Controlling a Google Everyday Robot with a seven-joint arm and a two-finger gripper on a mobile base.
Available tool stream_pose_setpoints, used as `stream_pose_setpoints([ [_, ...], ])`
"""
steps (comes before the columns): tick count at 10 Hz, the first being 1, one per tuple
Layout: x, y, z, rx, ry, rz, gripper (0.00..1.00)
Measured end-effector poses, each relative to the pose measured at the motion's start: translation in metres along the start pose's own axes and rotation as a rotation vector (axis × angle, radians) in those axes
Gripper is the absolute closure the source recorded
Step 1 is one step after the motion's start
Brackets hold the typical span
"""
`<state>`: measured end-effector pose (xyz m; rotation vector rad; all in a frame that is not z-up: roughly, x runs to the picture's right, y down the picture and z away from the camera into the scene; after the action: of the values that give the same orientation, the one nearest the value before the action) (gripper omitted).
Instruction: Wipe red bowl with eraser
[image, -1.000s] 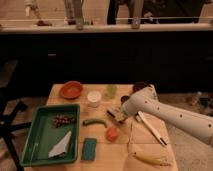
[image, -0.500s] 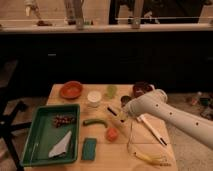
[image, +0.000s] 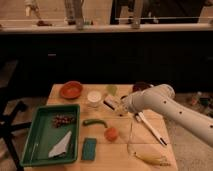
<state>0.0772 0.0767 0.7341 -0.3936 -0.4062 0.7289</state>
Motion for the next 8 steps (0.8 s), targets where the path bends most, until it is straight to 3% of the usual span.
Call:
stream_pose_setpoints([
  [2,-0.033,-0.002,-0.009,0.02,0.003,-0.097,1.0],
  [4,-0.068,-0.001,-0.005,0.04,0.03,-0.204,1.0],
  [6,-0.092,0.001,0.004,0.039,0.035,-0.233,1.0],
  [8,-0.093,0.001,0.005,0.036,0.036,-0.229,1.0],
])
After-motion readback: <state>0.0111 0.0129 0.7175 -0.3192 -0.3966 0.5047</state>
